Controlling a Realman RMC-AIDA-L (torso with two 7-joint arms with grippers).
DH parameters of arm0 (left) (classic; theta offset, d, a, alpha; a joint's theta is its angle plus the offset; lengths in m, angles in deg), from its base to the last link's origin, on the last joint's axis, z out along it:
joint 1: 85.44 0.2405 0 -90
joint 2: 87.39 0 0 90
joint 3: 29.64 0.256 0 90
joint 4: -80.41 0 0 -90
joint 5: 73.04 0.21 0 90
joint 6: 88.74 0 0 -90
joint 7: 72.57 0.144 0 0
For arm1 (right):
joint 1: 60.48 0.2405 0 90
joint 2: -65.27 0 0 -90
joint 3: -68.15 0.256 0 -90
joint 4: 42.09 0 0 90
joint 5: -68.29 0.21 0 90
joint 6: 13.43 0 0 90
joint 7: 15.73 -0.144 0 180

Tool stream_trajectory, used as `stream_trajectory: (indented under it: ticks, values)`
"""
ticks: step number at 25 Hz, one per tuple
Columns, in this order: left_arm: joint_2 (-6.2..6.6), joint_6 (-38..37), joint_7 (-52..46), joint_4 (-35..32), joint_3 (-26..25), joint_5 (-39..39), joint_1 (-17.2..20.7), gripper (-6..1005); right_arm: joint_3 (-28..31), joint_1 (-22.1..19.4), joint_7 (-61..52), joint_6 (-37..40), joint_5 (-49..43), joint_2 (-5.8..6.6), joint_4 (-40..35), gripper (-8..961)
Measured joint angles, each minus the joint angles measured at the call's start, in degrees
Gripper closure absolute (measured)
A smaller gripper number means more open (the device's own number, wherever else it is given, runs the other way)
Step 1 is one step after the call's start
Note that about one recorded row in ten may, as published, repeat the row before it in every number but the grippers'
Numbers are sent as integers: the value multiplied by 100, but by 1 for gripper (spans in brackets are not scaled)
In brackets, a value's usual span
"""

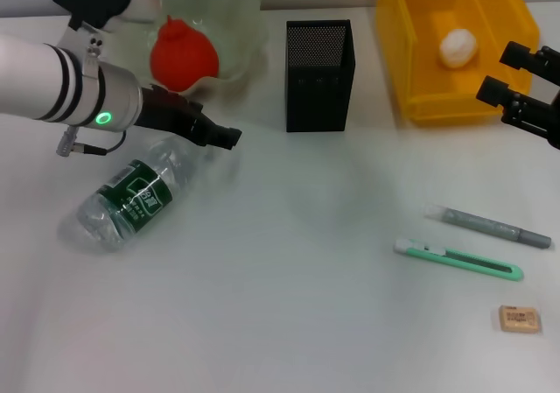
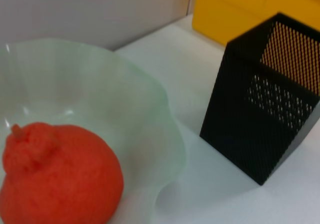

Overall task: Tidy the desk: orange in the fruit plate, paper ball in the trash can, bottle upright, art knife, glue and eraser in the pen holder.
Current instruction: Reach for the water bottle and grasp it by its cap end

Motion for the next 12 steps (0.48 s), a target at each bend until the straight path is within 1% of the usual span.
stream_trajectory:
  ticks: [6, 11, 12]
  values:
    - [-7, 33, -102, 156, 67, 92, -163, 193, 3, -8, 2, 5, 0, 1, 0, 211]
    - [-14, 139, -710, 191, 540, 668, -329, 196, 3, -13, 2, 5, 0, 1, 6, 211]
    - [-14, 148, -732, 191, 556, 688, -332, 197, 2, -19, 2, 6, 0, 1, 9, 211]
